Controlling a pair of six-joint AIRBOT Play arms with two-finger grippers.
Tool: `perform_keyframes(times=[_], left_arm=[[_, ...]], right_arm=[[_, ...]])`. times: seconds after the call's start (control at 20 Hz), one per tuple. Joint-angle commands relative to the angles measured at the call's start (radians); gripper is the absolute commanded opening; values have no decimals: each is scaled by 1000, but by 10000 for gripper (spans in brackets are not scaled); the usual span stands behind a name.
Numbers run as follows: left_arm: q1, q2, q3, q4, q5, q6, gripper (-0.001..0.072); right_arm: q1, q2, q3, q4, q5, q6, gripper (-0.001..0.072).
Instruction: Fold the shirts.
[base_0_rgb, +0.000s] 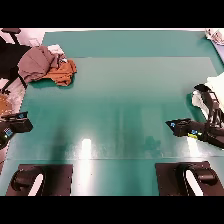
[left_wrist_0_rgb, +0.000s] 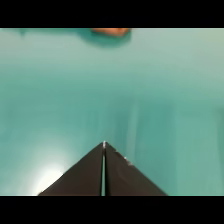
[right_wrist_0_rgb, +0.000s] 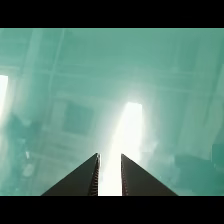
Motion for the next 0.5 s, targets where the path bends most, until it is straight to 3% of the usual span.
perform_keyframes(times=[0.0, 0.45], left_arm=[[0, 0, 0, 0, 105, 0, 27], [0, 0, 0, -7, 90, 0, 27]], right_arm=[[0, 0, 1, 0, 33, 0, 161], [0, 0, 1, 0, 52, 0, 162]])
